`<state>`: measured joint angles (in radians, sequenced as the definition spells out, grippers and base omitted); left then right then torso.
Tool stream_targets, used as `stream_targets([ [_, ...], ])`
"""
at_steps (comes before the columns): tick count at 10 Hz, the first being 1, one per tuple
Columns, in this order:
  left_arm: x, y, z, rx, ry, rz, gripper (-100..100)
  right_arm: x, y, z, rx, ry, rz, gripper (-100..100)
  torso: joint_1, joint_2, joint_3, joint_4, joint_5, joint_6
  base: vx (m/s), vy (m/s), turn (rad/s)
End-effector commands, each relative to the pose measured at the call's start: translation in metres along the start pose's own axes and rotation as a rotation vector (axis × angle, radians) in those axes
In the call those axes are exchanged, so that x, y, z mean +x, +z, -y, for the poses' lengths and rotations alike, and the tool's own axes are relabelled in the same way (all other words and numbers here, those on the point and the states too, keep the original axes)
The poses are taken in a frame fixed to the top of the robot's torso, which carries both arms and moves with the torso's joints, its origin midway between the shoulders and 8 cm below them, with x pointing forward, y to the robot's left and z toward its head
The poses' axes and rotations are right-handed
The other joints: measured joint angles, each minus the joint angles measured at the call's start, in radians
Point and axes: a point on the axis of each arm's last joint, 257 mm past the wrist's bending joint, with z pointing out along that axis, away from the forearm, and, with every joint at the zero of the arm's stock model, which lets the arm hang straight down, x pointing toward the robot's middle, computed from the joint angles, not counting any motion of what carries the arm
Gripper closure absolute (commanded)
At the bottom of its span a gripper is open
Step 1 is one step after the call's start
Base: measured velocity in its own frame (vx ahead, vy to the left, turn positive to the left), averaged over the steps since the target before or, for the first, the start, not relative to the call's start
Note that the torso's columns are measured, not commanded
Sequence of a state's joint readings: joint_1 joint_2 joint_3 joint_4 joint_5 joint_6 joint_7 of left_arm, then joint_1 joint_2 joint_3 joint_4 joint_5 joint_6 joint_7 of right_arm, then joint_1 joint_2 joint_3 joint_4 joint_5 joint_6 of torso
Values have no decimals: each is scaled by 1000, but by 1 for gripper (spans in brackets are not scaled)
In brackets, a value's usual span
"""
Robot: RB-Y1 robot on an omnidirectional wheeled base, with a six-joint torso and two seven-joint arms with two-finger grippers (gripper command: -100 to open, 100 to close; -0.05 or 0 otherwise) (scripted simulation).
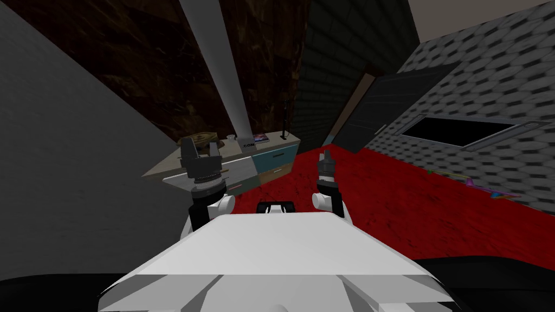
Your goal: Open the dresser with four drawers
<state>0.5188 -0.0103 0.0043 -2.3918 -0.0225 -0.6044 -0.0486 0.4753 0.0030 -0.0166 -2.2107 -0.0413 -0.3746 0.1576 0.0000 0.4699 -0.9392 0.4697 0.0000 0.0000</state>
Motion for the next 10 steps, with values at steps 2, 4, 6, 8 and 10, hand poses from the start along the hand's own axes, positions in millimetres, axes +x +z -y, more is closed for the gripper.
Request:
stream_targets([
  [2,0,0,0,0,0,0,0,0,0,0,0,0,0,0,0,148,-295,148,0,0,0,0,0],
  [4,5,-4,-8,-15,9,-51,-100,0,0,0,1,0,0,0,-1,254,-512,254,0,0,29,-25,-28],
  [6,6,-9,-21,-40,17,-81,-100,0,0,0,1,0,0,0,-2,265,-537,267,0,0,50,-58,-47],
  [8,2,-16,-38,-75,25,-94,-100,0,0,0,1,0,0,0,-2,266,-538,268,0,0,74,-95,-55],
  [10,-5,-25,-58,-118,33,-93,-100,0,0,0,1,0,0,0,-1,268,-537,268,0,0,89,-111,-77],
])
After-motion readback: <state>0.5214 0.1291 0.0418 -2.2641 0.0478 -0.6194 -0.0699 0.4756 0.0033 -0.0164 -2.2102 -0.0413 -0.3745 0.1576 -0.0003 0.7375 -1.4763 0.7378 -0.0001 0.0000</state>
